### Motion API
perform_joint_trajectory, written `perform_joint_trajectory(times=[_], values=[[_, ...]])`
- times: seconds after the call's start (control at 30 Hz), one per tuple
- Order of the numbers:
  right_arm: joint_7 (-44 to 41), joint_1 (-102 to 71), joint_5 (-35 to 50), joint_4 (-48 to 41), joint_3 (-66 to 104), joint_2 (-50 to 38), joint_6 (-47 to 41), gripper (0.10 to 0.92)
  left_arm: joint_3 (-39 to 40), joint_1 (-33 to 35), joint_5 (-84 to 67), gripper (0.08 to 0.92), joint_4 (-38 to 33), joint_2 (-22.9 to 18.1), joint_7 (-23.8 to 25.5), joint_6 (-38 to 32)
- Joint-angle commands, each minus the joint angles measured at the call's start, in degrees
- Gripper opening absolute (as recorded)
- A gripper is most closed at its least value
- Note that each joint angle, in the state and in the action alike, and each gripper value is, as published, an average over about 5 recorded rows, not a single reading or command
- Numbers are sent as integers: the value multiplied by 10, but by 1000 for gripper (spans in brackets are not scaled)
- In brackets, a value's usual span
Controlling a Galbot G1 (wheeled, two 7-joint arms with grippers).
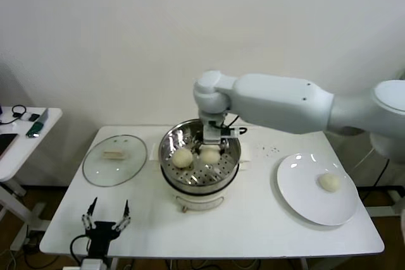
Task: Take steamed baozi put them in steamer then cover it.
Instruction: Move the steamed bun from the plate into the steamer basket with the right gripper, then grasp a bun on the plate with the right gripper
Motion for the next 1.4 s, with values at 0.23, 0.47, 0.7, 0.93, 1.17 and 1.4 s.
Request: perform_joint_trajectory(times=[0.23, 0.47, 0.7, 0.93, 1.17, 1.4], values=[[-5, -44, -13, -31, -19, 58, 10, 708, 0, -2, -3, 823, 5, -3, 0, -1], [-2, -51, -13, -41, -19, 62, 13, 712, 0, -4, -3, 823, 10, -3, 1, -2], [2, -52, -14, -45, -18, 60, 14, 729, 0, -5, -3, 823, 10, -3, 1, -2], [-1, -47, -16, -45, -10, 55, 17, 819, 0, -6, -3, 823, 11, -3, 0, -2], [-9, -20, -4, -36, 8, 32, 25, 823, 1, -6, -2, 823, 9, -3, 0, -1], [-16, 46, 48, -14, 15, -44, -2, 823, 5, -8, -2, 823, 7, -1, 0, -1]])
